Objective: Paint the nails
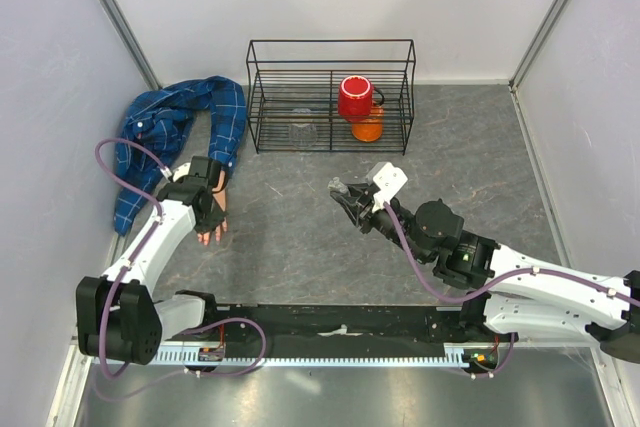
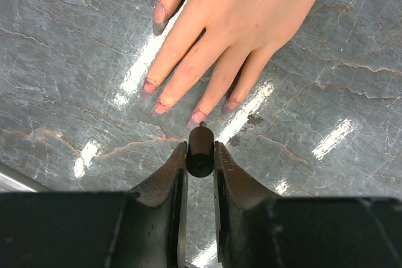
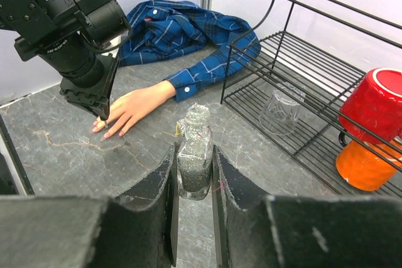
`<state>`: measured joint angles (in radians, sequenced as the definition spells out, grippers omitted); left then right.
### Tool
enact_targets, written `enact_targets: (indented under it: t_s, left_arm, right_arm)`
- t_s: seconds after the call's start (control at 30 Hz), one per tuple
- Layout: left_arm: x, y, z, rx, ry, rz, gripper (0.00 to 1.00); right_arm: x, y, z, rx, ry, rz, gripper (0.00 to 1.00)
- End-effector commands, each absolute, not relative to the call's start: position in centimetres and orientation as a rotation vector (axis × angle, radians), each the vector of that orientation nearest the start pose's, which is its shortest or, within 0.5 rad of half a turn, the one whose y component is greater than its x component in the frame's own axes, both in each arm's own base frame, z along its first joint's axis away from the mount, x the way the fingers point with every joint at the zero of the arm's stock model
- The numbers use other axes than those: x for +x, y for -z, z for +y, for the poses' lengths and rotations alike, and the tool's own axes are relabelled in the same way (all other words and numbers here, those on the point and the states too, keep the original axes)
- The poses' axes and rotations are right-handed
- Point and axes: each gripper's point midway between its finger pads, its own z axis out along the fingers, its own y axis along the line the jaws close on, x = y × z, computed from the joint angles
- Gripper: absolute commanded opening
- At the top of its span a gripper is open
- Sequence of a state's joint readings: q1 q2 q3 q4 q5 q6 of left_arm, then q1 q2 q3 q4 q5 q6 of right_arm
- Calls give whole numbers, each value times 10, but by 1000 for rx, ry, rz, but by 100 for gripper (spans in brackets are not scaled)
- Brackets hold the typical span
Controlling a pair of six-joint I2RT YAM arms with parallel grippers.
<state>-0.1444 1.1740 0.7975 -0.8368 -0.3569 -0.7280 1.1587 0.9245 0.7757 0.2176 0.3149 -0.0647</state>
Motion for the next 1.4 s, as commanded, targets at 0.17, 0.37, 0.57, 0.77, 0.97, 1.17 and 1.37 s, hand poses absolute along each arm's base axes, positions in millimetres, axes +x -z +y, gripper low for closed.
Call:
enact_targets:
  t_s: [0.17,0.37,0.57,0.77,0.97,1.17,1.37]
  left_arm:
    - [232,-72,5,-819,-233,2517,2]
    - [232,-68,5,-811,-233,2528,2]
    - [232,-65,5,-801,-238,2537,2]
    - [232,-63,5,-798,-245,2541,2]
    - [232,-61,5,-796,-250,2549,2]
    - [233,-61,6,-794,-255,2550,2]
    - [234,-60,5,-784,-251,2555,2]
  right_arm:
    - [196,-334,305,-626,-675,1363,0]
    - [195,-334,305,-629,-676,1363,0]
    - [196,-333,305,-630,-676,1366,0]
    - [197,-333,306,-632,-674,1367,0]
    - [196,-331,308,-638,-682,1371,0]
    - [197,-332,307,-639,-684,1369,0]
    - [198,-332,307,-636,-682,1371,0]
